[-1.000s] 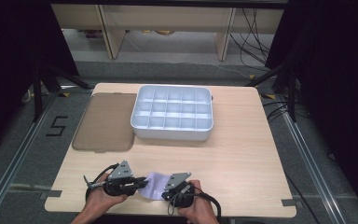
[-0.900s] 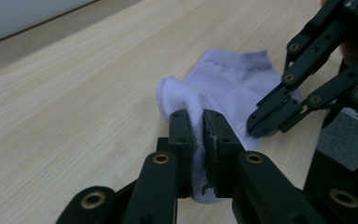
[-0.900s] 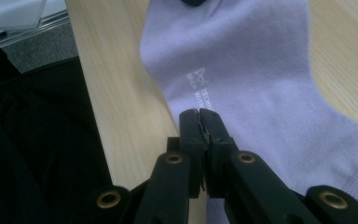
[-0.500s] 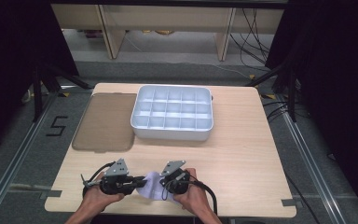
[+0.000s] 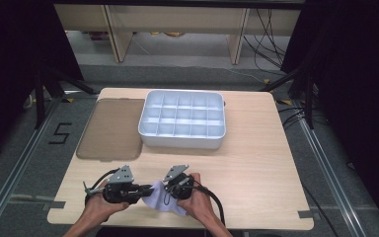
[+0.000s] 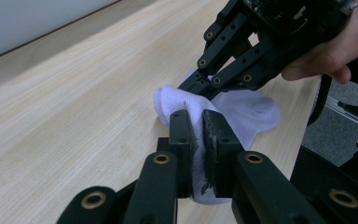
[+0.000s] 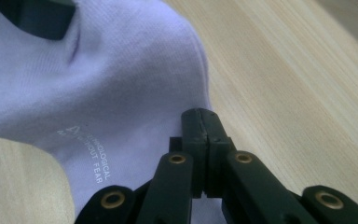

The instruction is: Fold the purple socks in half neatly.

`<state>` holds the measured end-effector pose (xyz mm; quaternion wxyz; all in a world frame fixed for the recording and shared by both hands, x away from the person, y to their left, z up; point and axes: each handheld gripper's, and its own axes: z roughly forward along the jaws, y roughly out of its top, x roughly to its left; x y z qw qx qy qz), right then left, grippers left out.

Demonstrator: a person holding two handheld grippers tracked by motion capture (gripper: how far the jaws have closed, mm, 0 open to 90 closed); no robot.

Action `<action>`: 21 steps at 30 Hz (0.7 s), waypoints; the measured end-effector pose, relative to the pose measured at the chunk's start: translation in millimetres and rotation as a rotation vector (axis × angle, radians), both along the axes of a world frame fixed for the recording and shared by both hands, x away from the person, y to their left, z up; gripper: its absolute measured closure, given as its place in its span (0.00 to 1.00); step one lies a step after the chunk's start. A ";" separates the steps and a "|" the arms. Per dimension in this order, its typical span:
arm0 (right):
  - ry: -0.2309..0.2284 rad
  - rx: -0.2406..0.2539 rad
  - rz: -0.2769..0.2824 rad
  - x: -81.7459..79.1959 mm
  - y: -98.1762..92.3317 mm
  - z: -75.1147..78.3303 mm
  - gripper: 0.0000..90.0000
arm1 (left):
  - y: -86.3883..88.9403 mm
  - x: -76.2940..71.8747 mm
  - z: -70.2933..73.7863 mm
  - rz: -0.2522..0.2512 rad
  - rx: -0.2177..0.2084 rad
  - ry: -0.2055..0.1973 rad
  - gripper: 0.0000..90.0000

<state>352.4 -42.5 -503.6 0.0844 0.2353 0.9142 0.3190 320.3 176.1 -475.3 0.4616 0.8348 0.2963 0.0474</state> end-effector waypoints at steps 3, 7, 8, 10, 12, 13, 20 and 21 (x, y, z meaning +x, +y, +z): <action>0.010 0.011 -0.004 0.7 0.1 0.8 1.00 | 1.4 0.5 0.7 -0.004 0.004 0.001 0.91; -0.014 0.022 -0.022 1.7 -9.8 10.5 1.00 | 3.5 0.4 1.2 0.005 0.000 0.015 0.91; -0.035 0.033 -0.022 1.0 -17.7 16.4 1.00 | 3.6 0.6 1.3 0.002 0.001 0.015 0.91; -0.039 0.033 -0.031 -2.5 -31.5 22.6 1.00 | 3.1 0.5 1.6 -0.007 0.000 0.008 0.91; -0.017 0.044 -0.049 -11.3 -50.4 22.1 1.00 | 2.9 0.7 1.9 -0.011 0.009 0.010 0.91; -0.012 0.057 -0.056 -14.6 -54.5 18.9 1.00 | 1.5 1.0 1.9 -0.006 0.013 0.013 0.91; 0.003 0.003 -0.025 -22.7 -58.1 5.8 1.00 | -6.0 2.2 4.9 -0.004 0.022 0.030 0.91; -0.010 0.000 -0.021 -22.5 -57.0 5.5 1.00 | -7.8 2.9 6.5 -0.003 0.029 0.034 0.91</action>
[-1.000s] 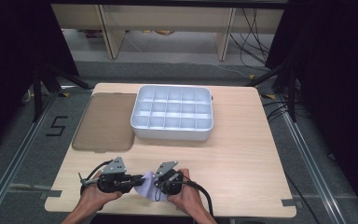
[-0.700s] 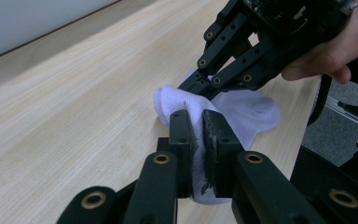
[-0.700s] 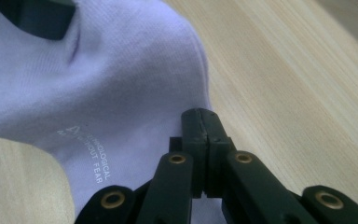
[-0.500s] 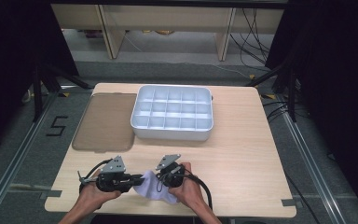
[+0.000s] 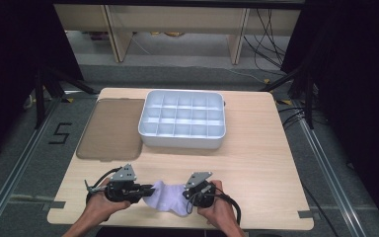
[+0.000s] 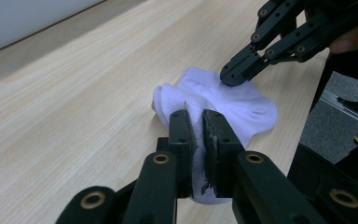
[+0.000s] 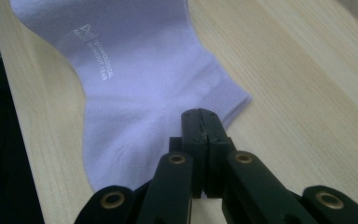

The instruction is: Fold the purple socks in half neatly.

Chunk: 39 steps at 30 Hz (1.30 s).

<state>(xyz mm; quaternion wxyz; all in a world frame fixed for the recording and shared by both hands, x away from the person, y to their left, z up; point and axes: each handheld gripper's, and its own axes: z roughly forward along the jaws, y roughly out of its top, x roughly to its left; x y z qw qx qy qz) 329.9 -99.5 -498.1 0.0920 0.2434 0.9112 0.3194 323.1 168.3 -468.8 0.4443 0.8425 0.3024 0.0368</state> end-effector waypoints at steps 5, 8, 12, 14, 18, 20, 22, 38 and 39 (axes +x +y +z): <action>-0.001 0.002 0.000 0.0 -0.1 -0.5 1.00 | -10.2 4.7 3.0 -0.008 0.005 0.007 0.91; 0.006 0.001 0.002 0.4 -0.4 0.0 1.00 | -22.7 7.0 0.4 -0.023 0.019 0.021 0.90; -0.002 0.008 0.001 0.5 -0.4 -1.0 1.00 | -32.9 9.0 -2.7 -0.025 0.020 0.036 0.90; 0.002 0.010 0.001 0.4 -0.4 -1.2 1.00 | -37.9 9.9 -3.5 -0.029 0.022 0.040 0.90; -0.001 0.011 0.005 0.5 -0.6 -1.2 1.00 | -47.2 11.0 -5.7 -0.041 0.026 0.049 0.90; 0.013 0.009 0.006 1.0 -1.5 -0.3 1.00 | -55.8 12.2 -9.5 -0.060 0.046 0.050 0.90; 0.007 0.022 0.005 1.4 -1.7 -1.2 1.00 | -57.7 11.8 -10.9 -0.058 0.056 0.051 0.90; 0.006 0.079 -0.062 2.1 -19.4 11.5 0.98 | -65.3 14.7 -18.6 -0.061 0.040 0.068 0.78; 0.025 0.081 -0.076 1.2 -21.7 13.9 0.98 | -65.1 14.2 -17.1 -0.050 0.024 0.077 0.69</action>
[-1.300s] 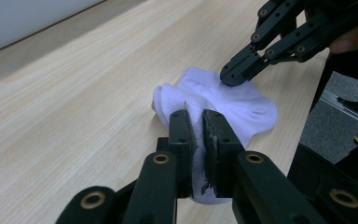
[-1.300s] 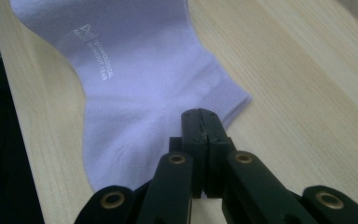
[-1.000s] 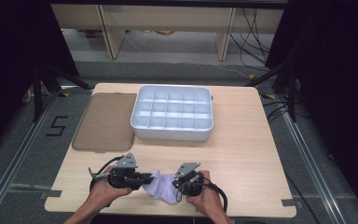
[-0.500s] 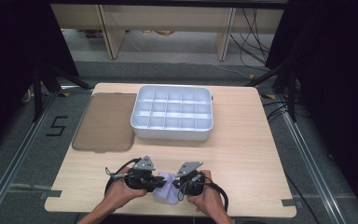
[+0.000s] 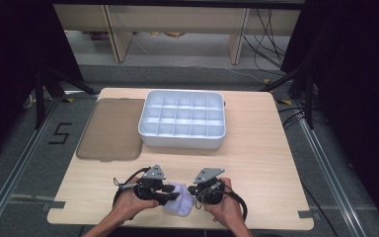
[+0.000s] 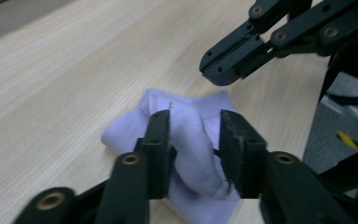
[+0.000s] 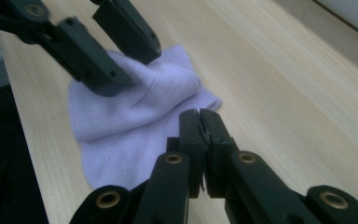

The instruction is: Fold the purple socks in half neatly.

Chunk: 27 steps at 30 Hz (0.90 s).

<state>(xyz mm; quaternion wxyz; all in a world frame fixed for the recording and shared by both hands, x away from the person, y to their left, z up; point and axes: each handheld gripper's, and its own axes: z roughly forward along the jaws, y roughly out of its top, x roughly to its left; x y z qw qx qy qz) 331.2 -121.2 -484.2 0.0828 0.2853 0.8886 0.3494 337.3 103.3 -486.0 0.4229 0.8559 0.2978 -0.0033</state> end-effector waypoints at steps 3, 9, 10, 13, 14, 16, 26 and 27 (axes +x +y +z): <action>-0.001 0.012 -0.014 0.6 -3.4 2.8 0.98 | 4.3 -0.2 9.7 0.007 -0.042 -0.007 0.68; -0.022 0.027 -0.020 1.5 -10.8 8.1 0.98 | 18.2 -1.0 19.7 0.021 -0.110 -0.031 0.76; -0.022 0.027 -0.020 1.5 -10.8 8.1 0.98 | 18.2 -1.0 19.7 0.021 -0.110 -0.031 0.81; -0.042 0.050 -0.024 2.4 -12.1 8.4 0.98 | 23.7 -3.2 13.3 0.004 -0.078 -0.042 0.87; -0.026 0.051 -0.034 1.2 -13.9 13.6 0.98 | 22.7 -4.3 6.5 0.001 -0.067 -0.030 0.91; -0.034 0.054 -0.032 1.5 -14.1 14.3 0.98 | 20.8 -5.0 1.7 -0.008 -0.061 -0.027 0.92; -0.037 0.102 0.065 -13.4 9.3 24.2 0.98 | 14.7 -7.3 -19.2 -0.075 0.075 -0.030 0.97; -0.031 0.094 0.072 -15.3 12.9 23.2 0.99 | 15.1 -7.1 -20.0 -0.078 0.081 -0.031 0.97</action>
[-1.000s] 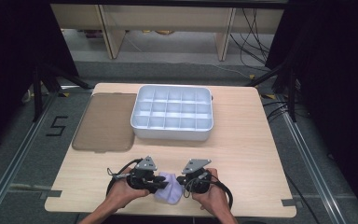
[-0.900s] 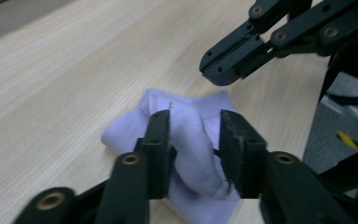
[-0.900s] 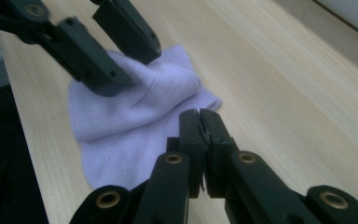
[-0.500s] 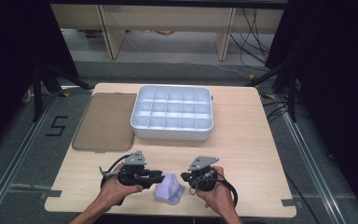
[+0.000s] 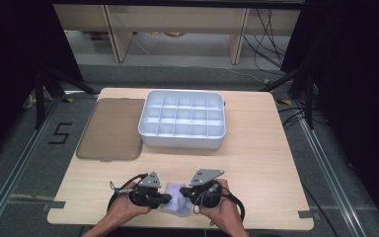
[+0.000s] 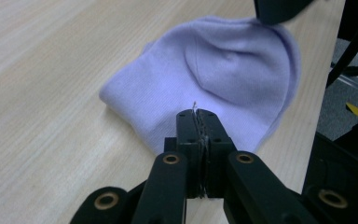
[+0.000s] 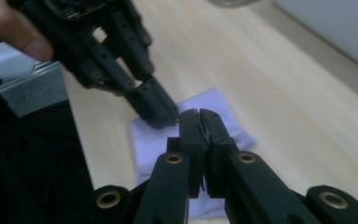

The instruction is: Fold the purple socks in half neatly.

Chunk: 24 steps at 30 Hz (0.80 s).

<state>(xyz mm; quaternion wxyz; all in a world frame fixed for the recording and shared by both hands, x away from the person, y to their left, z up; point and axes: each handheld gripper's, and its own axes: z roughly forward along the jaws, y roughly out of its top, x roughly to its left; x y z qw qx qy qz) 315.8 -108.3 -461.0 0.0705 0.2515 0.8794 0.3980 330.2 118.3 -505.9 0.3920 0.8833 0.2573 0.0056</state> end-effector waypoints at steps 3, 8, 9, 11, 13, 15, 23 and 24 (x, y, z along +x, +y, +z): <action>0.015 -0.061 0.022 -2.7 10.8 -13.4 1.00 | 2.9 -0.3 0.2 0.008 0.007 -0.006 0.98; 0.049 -0.150 -0.014 4.7 -1.6 -31.0 1.00 | 4.9 -1.8 -0.8 0.003 0.017 -0.024 0.99; 0.082 -0.128 -0.015 5.4 -3.8 -33.0 1.00 | 4.9 -1.8 -0.8 0.003 0.017 -0.024 0.99; 0.087 -0.136 -0.032 5.1 -4.9 -32.1 1.00 | 3.7 -3.4 -1.2 0.017 0.022 -0.021 0.99; 0.079 -0.132 -0.033 4.0 -3.4 -32.5 1.00 | 3.7 -4.0 -0.7 0.020 0.024 -0.024 0.98; 0.073 -0.141 -0.014 4.0 -2.9 -31.1 1.00 | 4.4 -4.4 1.3 0.017 0.030 -0.033 0.96; 0.026 -0.108 0.017 -12.6 -4.1 -16.6 1.00 | -4.0 -23.6 6.8 -0.052 0.022 -0.055 0.95; 0.030 -0.128 0.006 -15.1 -5.6 -18.5 1.00 | -4.1 -23.5 3.5 -0.054 0.034 -0.056 0.95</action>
